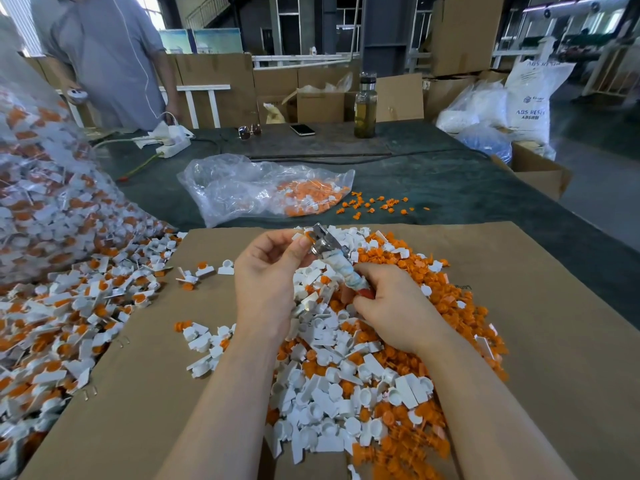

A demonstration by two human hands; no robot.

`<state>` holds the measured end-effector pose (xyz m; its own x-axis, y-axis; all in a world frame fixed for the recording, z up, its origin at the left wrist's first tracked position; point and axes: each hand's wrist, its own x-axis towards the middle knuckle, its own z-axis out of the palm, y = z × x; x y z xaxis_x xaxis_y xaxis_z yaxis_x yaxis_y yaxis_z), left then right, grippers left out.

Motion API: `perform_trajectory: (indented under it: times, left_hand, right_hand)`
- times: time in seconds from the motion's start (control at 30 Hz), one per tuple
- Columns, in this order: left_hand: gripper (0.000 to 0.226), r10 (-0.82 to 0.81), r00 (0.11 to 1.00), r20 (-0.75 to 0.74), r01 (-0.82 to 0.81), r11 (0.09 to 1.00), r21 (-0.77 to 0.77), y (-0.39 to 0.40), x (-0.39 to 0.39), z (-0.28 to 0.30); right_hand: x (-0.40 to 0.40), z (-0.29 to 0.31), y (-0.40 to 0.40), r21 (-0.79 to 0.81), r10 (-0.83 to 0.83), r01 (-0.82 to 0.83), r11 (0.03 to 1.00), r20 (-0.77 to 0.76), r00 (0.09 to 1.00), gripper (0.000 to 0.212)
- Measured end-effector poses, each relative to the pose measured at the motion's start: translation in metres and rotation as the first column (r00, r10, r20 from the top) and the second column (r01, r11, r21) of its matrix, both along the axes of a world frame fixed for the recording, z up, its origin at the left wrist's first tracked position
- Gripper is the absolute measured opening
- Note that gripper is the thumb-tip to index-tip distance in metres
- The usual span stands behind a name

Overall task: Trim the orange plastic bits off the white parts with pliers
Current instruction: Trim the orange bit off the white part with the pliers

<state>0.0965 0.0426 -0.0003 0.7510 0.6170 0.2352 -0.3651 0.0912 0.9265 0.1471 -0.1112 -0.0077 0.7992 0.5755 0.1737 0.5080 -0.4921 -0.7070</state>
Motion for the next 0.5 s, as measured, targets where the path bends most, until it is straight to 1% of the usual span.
perform_trajectory:
  times: [0.2, 0.27, 0.33, 0.4, 0.43, 0.5]
  left_hand:
    - [0.01, -0.028, 0.999, -0.018, 0.027, 0.999, -0.043, 0.002, 0.002, -0.001]
    - [0.009, -0.054, 0.997, -0.046, 0.049, 0.994, -0.095, 0.004, 0.002, 0.0]
    - [0.005, -0.064, 0.995, -0.08, 0.048, 0.979, -0.196, 0.007, 0.001, 0.0]
    - [0.005, -0.04, 0.993, -0.111, -0.006, 0.921, -0.39, 0.015, -0.001, 0.0]
    - [0.009, -0.016, 0.992, -0.129, -0.051, 0.864, -0.501, 0.02, -0.001, 0.001]
    - [0.013, 0.05, 0.987, -0.154, -0.143, 0.715, -0.684, 0.032, -0.004, 0.002]
  right_hand:
    - [0.002, -0.004, 0.002, -0.006, -0.018, 0.019, 1.0, 0.047, 0.999, 0.01]
    - [0.003, -0.006, 0.003, -0.014, -0.032, 0.034, 0.999, 0.078, 0.996, 0.008]
    - [0.003, -0.007, 0.003, -0.029, -0.056, 0.059, 0.998, 0.106, 0.993, 0.005]
    - [0.004, -0.008, 0.003, -0.034, -0.089, 0.094, 0.995, 0.137, 0.987, 0.004]
    - [0.005, -0.008, 0.002, -0.033, -0.108, 0.115, 0.993, 0.157, 0.982, 0.005]
    - [0.007, -0.009, 0.001, -0.012, -0.151, 0.155, 0.988, 0.189, 0.97, 0.005]
